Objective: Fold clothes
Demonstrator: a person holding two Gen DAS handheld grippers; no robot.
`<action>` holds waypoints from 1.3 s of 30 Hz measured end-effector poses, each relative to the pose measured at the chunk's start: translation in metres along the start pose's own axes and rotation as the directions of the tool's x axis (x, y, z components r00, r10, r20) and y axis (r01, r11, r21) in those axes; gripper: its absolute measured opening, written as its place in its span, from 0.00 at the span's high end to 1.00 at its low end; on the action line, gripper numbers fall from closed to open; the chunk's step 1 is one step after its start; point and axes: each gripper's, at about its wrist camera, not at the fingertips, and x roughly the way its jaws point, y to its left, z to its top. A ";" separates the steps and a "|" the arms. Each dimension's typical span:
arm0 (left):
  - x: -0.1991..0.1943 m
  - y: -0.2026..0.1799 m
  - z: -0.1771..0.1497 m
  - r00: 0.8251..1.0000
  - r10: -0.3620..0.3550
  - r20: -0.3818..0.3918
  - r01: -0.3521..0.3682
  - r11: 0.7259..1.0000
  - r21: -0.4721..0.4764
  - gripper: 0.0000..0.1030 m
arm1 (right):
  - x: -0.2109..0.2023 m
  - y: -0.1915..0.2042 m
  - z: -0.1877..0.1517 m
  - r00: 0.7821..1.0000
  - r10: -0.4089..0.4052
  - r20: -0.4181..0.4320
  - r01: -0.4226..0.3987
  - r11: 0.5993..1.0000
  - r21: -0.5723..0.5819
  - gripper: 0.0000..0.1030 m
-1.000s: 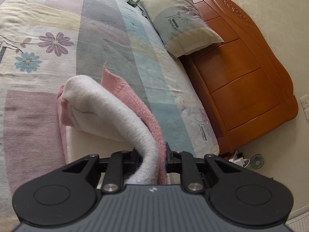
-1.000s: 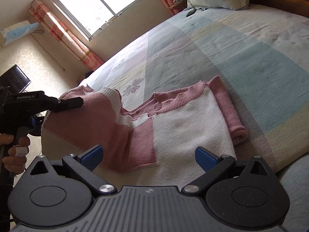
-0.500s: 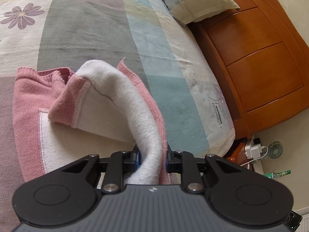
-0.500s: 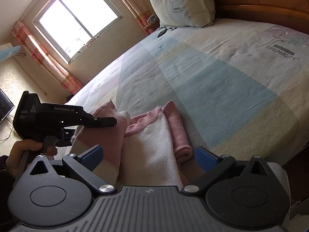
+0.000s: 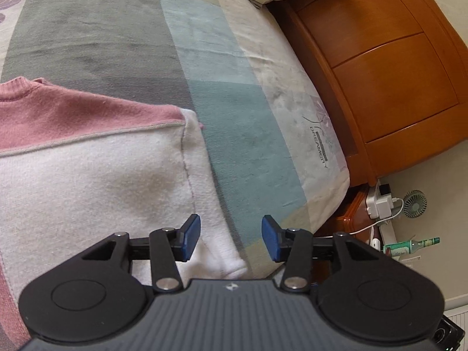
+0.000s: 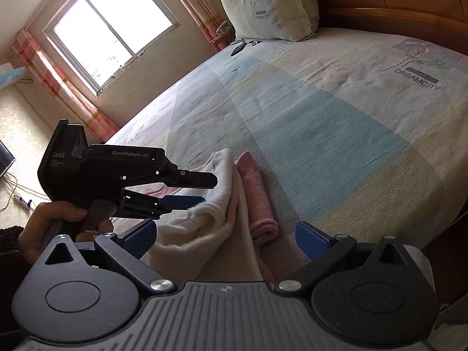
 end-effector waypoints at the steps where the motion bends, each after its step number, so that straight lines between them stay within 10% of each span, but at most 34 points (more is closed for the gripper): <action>1: -0.003 -0.002 -0.001 1.000 -0.007 0.014 0.006 1.000 0.010 0.54 | -0.001 0.000 -0.001 1.000 -0.001 0.000 0.001 1.000 -0.002 0.00; 12: -0.069 0.012 -0.047 0.952 0.208 0.222 -0.257 0.941 0.221 0.42 | 0.007 -0.006 -0.015 0.978 0.173 -0.113 -0.173 0.985 0.015 0.00; 23: -0.059 0.031 -0.084 0.929 0.222 0.295 -0.301 0.918 0.257 0.32 | 0.058 -0.013 -0.037 0.939 0.283 -0.197 -0.258 0.956 0.143 0.03; 29: -0.057 0.025 -0.088 0.930 0.213 0.301 -0.299 0.912 0.280 0.32 | 0.059 -0.020 -0.035 0.966 0.212 -0.145 -0.199 0.975 0.100 0.29; 33: -0.061 0.024 -0.089 0.931 0.203 0.303 -0.292 0.912 0.288 0.31 | 0.060 -0.029 -0.041 0.972 0.167 -0.166 -0.149 0.982 0.116 0.73; 39: -0.062 0.026 -0.089 0.938 0.179 0.297 -0.272 0.911 0.310 0.28 | 0.045 -0.032 -0.050 0.967 0.177 -0.183 -0.160 0.981 0.106 0.72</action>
